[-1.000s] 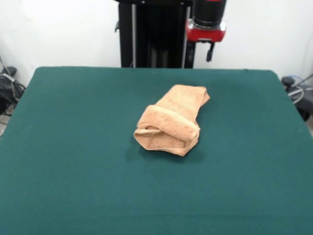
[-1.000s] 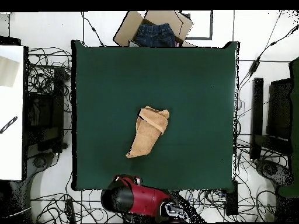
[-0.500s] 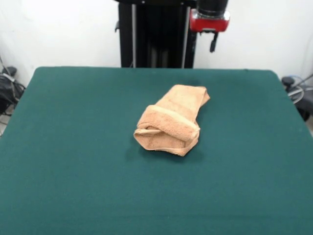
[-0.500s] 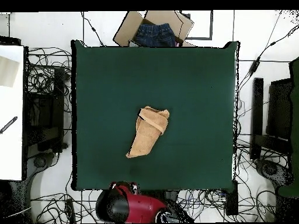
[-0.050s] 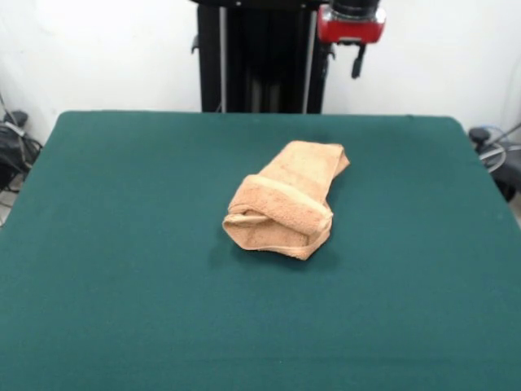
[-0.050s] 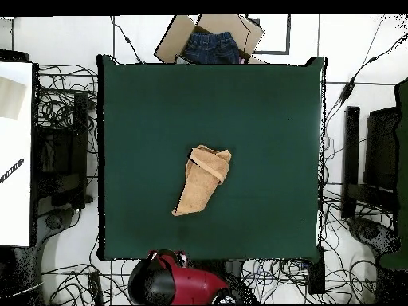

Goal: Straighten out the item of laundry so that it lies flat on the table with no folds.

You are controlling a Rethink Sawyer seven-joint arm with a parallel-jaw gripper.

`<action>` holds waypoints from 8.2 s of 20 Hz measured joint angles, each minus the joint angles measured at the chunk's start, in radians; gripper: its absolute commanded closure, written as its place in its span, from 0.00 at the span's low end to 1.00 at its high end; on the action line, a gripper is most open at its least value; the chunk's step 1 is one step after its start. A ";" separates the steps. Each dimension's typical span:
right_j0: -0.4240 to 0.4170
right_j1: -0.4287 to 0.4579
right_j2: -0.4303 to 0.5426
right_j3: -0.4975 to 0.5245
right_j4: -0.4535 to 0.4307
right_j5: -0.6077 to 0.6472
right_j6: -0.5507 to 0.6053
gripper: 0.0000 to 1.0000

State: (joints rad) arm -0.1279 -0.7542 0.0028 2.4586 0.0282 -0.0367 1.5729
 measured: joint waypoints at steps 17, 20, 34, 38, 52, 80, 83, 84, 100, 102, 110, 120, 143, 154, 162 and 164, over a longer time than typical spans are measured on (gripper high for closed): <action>0.000 0.180 0.000 -0.139 0.000 -0.028 0.000 0.00; 0.000 0.210 0.001 -0.155 0.000 -0.046 0.000 0.00; -0.013 0.324 0.001 -0.265 -0.020 -0.056 0.000 0.00; -0.015 0.345 0.001 -0.284 -0.040 -0.066 0.000 0.00; -0.015 0.348 0.000 -0.293 -0.084 -0.067 0.000 0.00; -0.014 0.275 0.000 -0.337 -0.084 0.016 0.000 0.00; -0.014 0.249 0.000 -0.338 -0.084 0.048 0.000 0.00; -0.014 0.239 0.000 -0.338 -0.084 0.062 0.000 0.00; -0.039 0.169 0.003 -0.354 -0.085 0.187 0.000 0.00; -0.049 0.164 0.006 -0.354 -0.085 0.187 0.000 0.00; -0.057 0.181 0.011 -0.387 -0.085 0.187 0.000 0.00; -0.051 0.235 0.014 -0.461 -0.085 0.188 0.000 0.00; -0.074 0.307 0.023 -0.506 -0.124 0.162 0.000 1.00; -0.074 0.307 0.023 -0.506 -0.124 0.162 0.000 1.00; -0.069 0.217 0.025 -0.455 -0.116 0.204 0.000 1.00; -0.065 0.166 0.025 -0.436 -0.105 0.255 0.000 1.00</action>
State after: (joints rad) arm -0.1932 -0.5879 0.0280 2.0225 -0.0764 0.2186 1.5731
